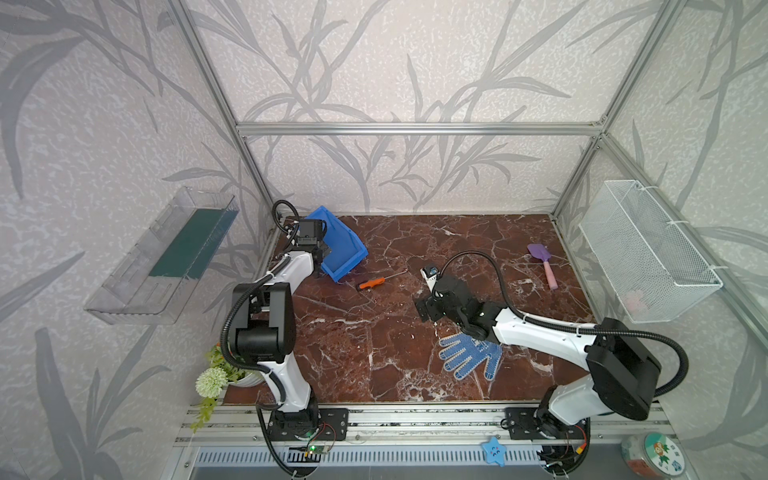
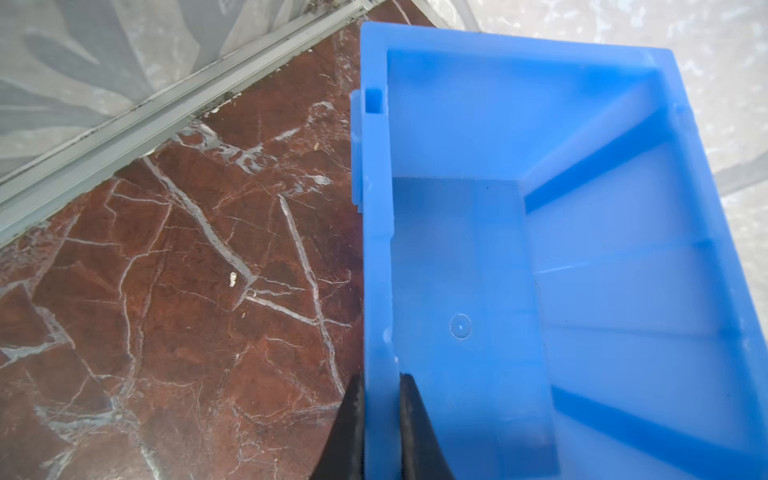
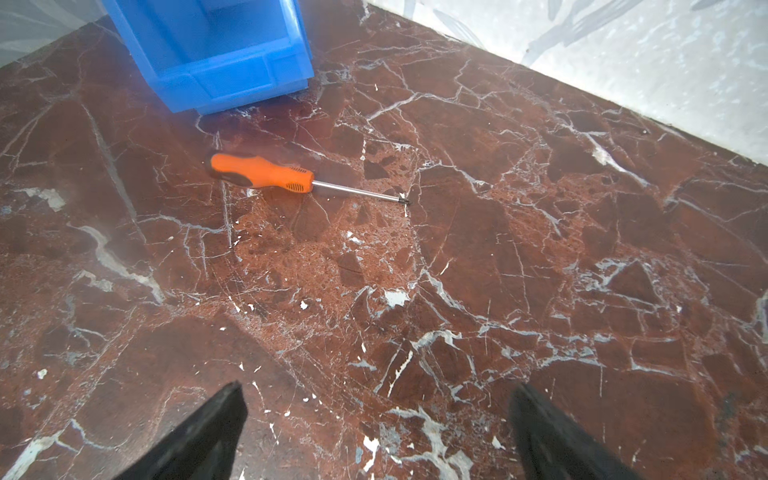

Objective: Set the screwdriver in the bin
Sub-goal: 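Grasp the blue bin rim with the left gripper and drag it nearer the screwdriver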

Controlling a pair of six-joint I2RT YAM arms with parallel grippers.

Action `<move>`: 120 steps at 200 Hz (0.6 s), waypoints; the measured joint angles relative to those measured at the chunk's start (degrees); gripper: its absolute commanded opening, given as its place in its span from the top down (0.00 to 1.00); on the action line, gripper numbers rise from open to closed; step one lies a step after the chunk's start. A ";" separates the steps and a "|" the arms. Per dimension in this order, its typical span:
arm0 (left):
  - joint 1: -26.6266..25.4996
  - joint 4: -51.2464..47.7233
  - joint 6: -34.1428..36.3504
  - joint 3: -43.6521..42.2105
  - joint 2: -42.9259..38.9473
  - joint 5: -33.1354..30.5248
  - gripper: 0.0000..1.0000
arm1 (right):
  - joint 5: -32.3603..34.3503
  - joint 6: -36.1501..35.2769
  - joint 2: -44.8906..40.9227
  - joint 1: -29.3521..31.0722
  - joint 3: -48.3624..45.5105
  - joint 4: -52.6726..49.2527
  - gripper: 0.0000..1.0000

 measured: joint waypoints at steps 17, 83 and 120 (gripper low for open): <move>0.00 -0.85 1.46 1.16 0.00 0.55 1.00 | 0.76 0.46 0.00 -0.02 0.00 0.00 0.01; -7.39 -3.78 13.03 7.74 -1.68 3.45 1.00 | 1.16 7.48 -2.12 -6.64 -1.22 -1.57 0.01; -18.93 -6.43 22.62 16.44 -1.53 7.50 1.00 | 2.43 13.55 -7.98 -12.90 -4.50 -4.15 0.01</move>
